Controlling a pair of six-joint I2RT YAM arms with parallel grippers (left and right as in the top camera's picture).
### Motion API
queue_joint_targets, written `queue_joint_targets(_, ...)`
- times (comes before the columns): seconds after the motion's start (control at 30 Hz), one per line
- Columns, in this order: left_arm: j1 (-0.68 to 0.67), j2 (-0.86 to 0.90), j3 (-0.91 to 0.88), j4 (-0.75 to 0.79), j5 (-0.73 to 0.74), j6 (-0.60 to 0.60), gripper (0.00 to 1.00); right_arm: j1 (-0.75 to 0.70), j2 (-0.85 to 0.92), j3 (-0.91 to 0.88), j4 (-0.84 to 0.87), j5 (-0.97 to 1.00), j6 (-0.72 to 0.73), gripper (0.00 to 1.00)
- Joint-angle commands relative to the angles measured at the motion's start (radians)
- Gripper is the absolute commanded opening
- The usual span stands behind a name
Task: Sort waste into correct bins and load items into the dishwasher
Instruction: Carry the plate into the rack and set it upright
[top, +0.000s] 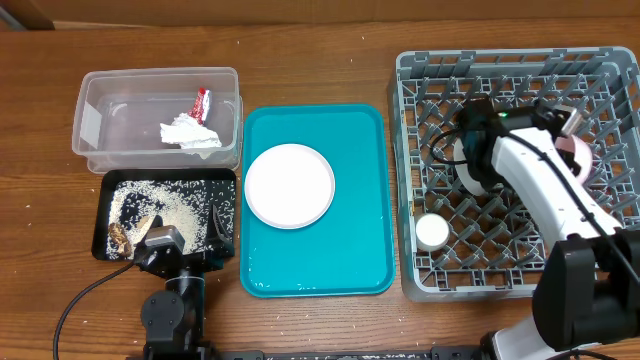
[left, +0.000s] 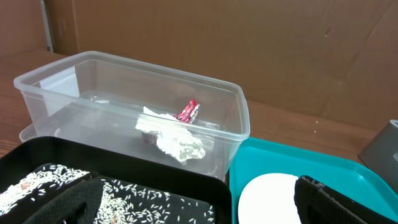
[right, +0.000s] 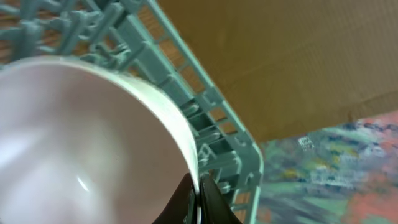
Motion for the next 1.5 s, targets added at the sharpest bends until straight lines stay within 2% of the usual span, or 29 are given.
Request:
queue_joint_targets(0.0,0.009,-0.01,-0.004,0.001,0.005,-0.01,1.0,0.034,0.018,0.003,0.004,-0.016,0.005,0.04)
queue_joint_targets(0.2,0.009,-0.01,-0.004,0.001,0.005,-0.01,1.0,0.09,0.018,-0.017,-0.003,0.0,0.008,0.04)
queue_joint_targets(0.47,0.009,-0.01,-0.004,0.001,0.005,-0.01,1.0,0.113,0.016,0.023,-0.132,0.195,0.008,0.04)
queue_joint_targets(0.83,0.009,-0.01,-0.004,0.001,0.005,-0.01,1.0,-0.013,0.014,0.02,-0.066,0.111,0.0,0.04)
queue_joint_targets(0.97,0.009,-0.01,-0.004,0.001,0.005,-0.01,1.0,-0.049,0.014,0.016,0.005,0.036,-0.095,0.04)
queue_joint_targets(1.47,0.009,-0.01,-0.004,0.001,0.005,-0.01,1.0,0.122,0.035,-0.029,0.012,0.021,-0.101,0.04)
